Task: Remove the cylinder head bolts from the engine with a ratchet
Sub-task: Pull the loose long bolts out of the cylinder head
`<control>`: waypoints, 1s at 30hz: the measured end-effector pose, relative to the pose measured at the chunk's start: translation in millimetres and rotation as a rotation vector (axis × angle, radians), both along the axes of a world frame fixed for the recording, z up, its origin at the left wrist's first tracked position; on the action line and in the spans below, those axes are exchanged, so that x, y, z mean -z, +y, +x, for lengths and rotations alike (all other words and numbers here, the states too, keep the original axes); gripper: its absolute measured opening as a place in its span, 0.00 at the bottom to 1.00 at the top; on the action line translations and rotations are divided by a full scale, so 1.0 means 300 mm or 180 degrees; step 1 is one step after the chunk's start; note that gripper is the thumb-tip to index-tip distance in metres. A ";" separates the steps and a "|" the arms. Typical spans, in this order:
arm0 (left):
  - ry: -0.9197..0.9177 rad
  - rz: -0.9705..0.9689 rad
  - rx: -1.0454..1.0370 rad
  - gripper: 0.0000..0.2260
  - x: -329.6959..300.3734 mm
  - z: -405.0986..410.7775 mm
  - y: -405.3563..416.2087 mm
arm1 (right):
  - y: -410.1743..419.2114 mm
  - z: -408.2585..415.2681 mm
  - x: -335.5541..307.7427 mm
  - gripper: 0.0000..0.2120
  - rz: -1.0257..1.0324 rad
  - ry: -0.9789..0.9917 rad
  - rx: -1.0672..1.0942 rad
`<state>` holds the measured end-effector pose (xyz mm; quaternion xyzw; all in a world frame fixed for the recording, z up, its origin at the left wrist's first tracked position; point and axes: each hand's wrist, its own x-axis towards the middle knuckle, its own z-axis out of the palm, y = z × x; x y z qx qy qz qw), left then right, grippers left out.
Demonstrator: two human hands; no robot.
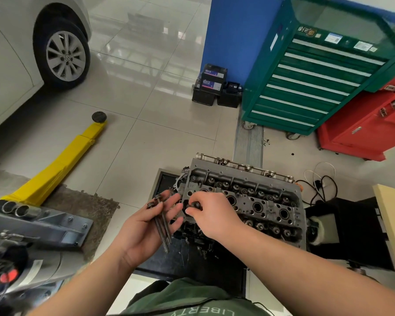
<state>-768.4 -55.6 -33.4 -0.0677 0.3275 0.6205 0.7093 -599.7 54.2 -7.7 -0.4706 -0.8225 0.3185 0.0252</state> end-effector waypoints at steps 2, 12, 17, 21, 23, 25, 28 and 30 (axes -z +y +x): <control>-0.0092 0.0117 0.0020 0.22 0.001 -0.001 -0.010 | 0.001 -0.004 0.006 0.10 -0.0078 0.0047 0.0062; 0.0030 0.0094 0.0054 0.28 -0.002 0.027 -0.007 | -0.013 -0.075 0.013 0.24 0.0868 -0.0640 -0.0314; 0.0124 0.0043 -0.0068 0.27 -0.012 0.021 -0.004 | -0.042 -0.037 0.058 0.26 0.0995 -0.0910 -0.0449; 0.0203 0.0094 0.0034 0.25 -0.029 0.010 0.008 | -0.057 0.015 0.091 0.32 0.0750 -0.0944 -0.0232; 0.0394 0.0074 0.0254 0.24 -0.031 0.009 0.018 | -0.072 0.031 0.088 0.29 0.0414 -0.0308 -0.0076; 0.0803 0.0075 0.0809 0.24 -0.033 0.011 0.024 | -0.094 0.054 0.081 0.25 -0.0369 0.0598 0.0224; 0.1445 0.0222 0.1946 0.21 -0.025 0.017 0.032 | -0.122 0.098 0.069 0.25 -0.1405 0.1305 0.0788; 0.1769 0.0400 0.2494 0.20 -0.017 0.023 0.042 | -0.127 0.141 0.069 0.21 -0.1459 0.1198 0.0870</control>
